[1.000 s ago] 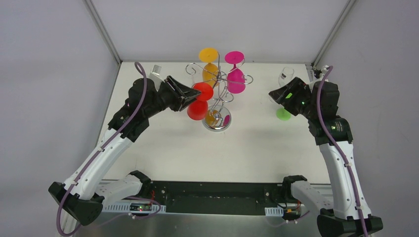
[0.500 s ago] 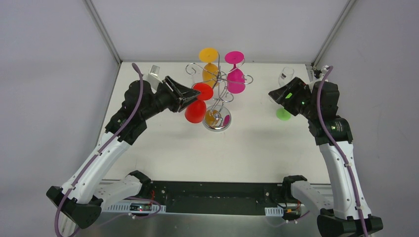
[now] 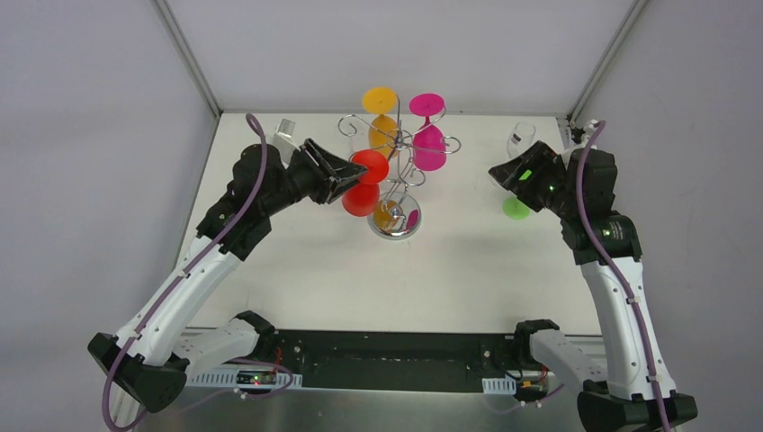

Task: Take the wine glass off the wine glass rack
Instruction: Pick up the wine glass from the wine rack.

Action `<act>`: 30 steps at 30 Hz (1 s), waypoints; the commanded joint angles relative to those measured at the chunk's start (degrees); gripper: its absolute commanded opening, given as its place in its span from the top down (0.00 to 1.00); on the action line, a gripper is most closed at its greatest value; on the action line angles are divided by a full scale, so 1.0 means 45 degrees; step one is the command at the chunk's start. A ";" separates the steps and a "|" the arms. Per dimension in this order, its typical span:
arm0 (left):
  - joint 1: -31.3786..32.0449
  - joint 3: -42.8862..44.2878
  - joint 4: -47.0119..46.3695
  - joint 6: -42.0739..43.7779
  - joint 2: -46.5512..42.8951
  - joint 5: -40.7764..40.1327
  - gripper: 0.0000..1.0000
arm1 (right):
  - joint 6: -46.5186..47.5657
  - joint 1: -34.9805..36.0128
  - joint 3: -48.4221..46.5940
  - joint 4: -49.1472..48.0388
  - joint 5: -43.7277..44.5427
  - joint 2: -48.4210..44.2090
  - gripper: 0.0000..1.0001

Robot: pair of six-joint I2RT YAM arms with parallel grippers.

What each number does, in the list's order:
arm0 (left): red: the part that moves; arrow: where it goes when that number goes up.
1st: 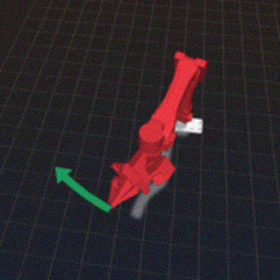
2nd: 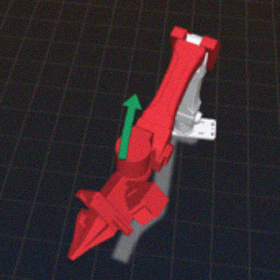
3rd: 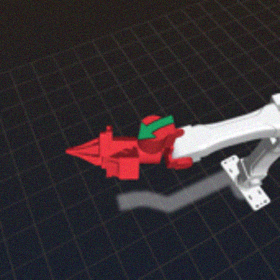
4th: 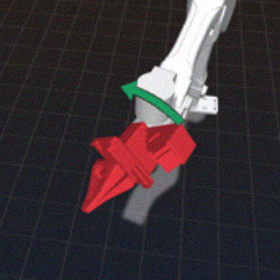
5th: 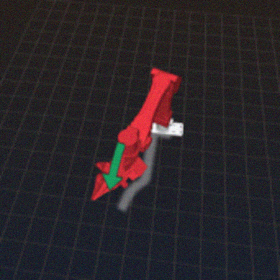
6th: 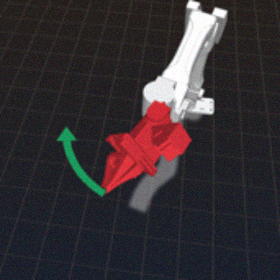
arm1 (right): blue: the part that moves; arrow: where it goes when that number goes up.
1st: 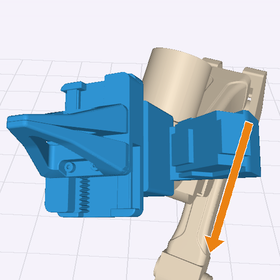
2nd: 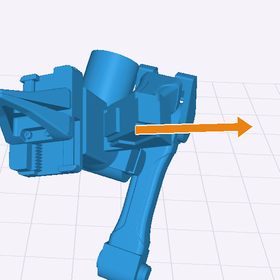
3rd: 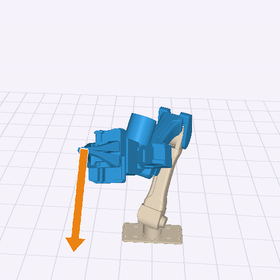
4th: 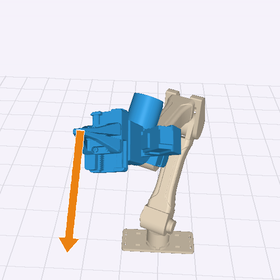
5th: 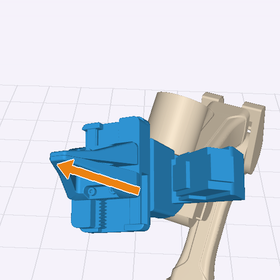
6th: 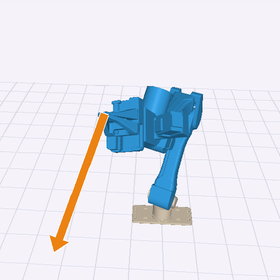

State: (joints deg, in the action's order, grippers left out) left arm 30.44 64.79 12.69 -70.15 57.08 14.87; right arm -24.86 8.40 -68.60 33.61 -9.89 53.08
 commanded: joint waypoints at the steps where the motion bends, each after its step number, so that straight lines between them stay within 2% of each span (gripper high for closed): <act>1: 0.0092 0.0448 -0.0544 0.0050 0.0101 0.0207 0.65 | -0.0031 0.0047 0.0057 -0.0457 -0.0044 -0.0258 0.34; 6: 0.0092 0.0518 -0.0535 0.0091 0.0183 0.0189 0.68 | -0.0023 0.0049 0.0110 -0.0494 -0.0029 -0.0282 0.34; 13: 0.0092 0.0619 -0.0542 0.0169 0.0231 0.0207 0.78 | -0.0012 0.0051 0.0184 -0.0553 -0.0014 -0.0285 0.34; 21: 0.0092 0.0748 -0.0587 0.0285 0.0304 0.0356 1.00 | -0.0021 0.0064 0.0201 -0.0554 0.0005 -0.0299 0.34; 30: 0.0097 0.0918 -0.0625 0.0372 0.0135 0.0503 1.00 | -0.0035 0.0059 0.0205 -0.0555 -0.0034 -0.0307 0.34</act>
State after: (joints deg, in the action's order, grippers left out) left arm 30.41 65.89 12.73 -69.54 58.57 15.81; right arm -24.86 8.40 -67.75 33.56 -9.87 52.86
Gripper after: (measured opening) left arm 0.014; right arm 0.661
